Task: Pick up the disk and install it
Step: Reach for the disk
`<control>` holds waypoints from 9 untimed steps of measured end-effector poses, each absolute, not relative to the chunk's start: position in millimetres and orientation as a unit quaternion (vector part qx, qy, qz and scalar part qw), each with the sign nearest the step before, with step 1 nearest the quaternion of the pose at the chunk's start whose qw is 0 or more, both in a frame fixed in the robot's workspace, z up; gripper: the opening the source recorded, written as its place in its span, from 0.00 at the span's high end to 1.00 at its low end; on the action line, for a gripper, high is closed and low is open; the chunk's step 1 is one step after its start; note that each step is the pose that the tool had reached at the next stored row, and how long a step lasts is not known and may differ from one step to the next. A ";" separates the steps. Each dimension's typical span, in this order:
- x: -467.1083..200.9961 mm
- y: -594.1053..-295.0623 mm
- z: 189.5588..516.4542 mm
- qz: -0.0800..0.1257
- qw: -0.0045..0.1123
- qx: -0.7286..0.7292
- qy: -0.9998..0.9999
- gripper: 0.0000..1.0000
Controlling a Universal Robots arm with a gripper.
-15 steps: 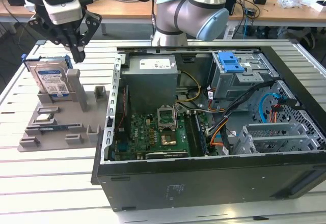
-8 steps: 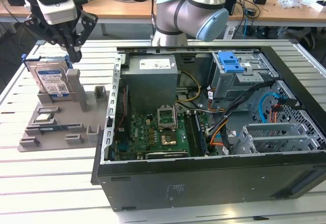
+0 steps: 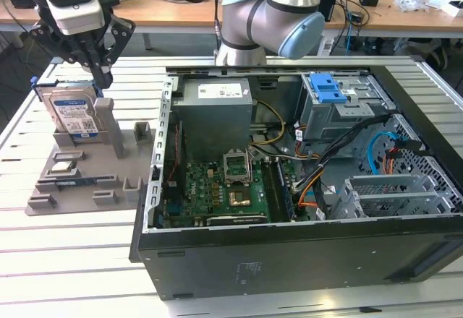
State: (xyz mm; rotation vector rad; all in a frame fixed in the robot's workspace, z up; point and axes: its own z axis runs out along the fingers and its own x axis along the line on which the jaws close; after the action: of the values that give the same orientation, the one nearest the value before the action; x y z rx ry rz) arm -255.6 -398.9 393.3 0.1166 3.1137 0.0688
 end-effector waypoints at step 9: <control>-262.5 -398.8 393.3 0.022 0.012 0.037 0.999 0.89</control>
State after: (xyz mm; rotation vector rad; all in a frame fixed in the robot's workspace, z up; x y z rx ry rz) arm -262.5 -398.8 393.3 0.1166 3.1137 0.0689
